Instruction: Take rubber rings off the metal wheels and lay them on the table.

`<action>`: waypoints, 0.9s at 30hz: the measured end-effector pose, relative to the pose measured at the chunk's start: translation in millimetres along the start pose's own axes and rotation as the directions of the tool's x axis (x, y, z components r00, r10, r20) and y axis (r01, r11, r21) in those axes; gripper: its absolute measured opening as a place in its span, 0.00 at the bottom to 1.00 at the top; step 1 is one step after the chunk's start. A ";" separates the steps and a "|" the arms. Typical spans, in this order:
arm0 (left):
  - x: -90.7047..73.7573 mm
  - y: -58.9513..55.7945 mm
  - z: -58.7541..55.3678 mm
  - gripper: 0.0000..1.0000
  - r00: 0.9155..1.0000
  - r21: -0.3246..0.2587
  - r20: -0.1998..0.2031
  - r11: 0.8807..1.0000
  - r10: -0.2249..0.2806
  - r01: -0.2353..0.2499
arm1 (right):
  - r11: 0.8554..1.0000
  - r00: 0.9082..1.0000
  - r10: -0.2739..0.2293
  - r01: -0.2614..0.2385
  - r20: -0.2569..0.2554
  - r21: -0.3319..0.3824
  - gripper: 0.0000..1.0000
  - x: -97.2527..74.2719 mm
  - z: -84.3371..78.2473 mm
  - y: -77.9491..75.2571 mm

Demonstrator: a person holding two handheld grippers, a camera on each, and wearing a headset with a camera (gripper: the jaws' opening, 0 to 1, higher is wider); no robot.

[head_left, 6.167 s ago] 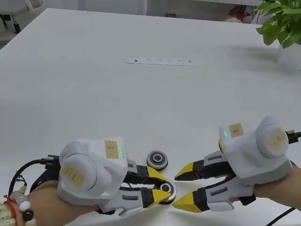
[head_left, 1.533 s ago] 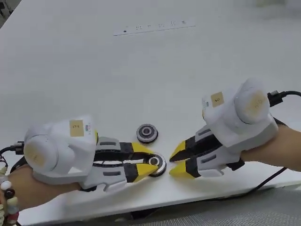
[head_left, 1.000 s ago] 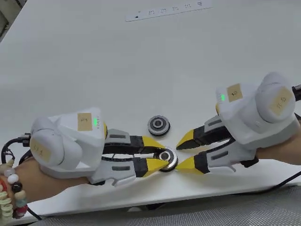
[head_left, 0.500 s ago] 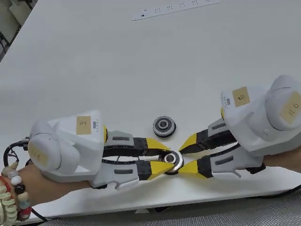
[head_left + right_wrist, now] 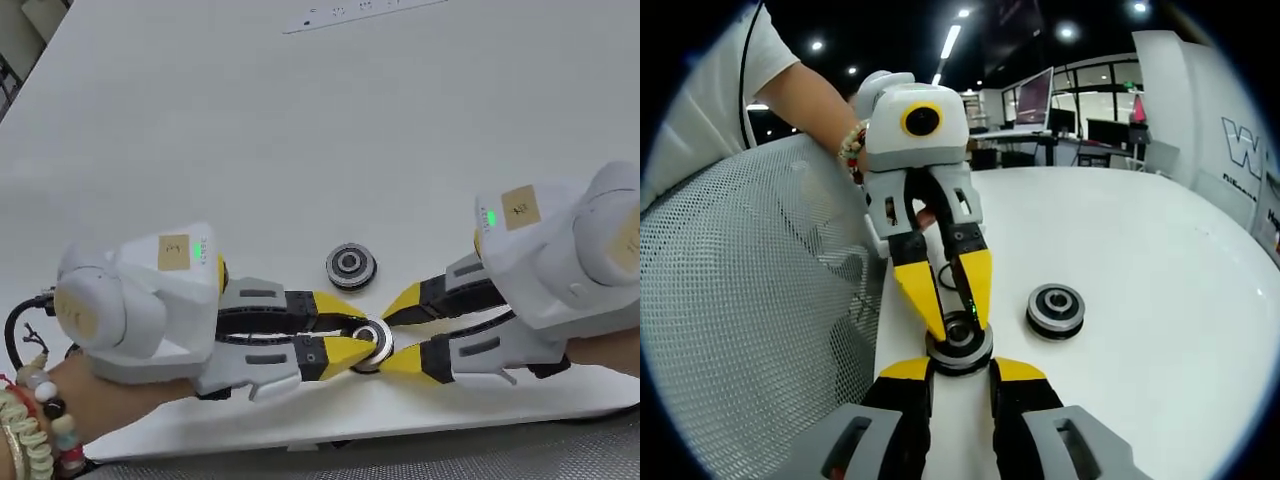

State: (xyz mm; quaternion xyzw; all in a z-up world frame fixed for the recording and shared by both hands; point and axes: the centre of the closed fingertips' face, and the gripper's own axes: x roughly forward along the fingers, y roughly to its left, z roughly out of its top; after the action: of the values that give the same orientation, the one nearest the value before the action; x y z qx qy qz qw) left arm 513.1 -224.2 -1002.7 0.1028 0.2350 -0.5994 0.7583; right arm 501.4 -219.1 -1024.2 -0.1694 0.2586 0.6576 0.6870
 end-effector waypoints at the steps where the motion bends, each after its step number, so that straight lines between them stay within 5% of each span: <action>1: 0.0 3.9 -0.3 0.05 1.000 0.002 -0.002 1.000 0.026 -0.026 | 1.000 1.000 0.003 -0.003 -0.002 0.005 0.19 -0.4 -0.6 0.2; 6: -2.3 1.0 -1.9 0.05 1.000 0.195 0.001 0.981 0.019 -0.019 | 1.000 1.000 0.005 -0.005 0.003 0.015 0.16 -2.2 -1.7 0.1; 8: -2.5 0.0 -2.7 0.05 1.000 0.155 0.002 0.988 0.016 -0.016 | 1.000 1.000 0.007 -0.007 0.002 0.016 0.16 -2.3 -1.7 0.7; 27: -4.1 -6.3 -3.2 0.08 0.999 0.161 -0.039 0.987 -0.011 0.017 | 1.000 1.000 -0.005 0.005 -0.003 -0.004 0.00 -3.5 -1.8 2.1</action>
State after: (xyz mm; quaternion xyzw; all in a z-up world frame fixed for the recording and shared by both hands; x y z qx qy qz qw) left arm 505.6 -220.9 -1002.7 0.1736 0.2010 -0.6196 0.7386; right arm 499.1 -222.9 -1023.4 -0.1724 0.2577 0.6563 0.6879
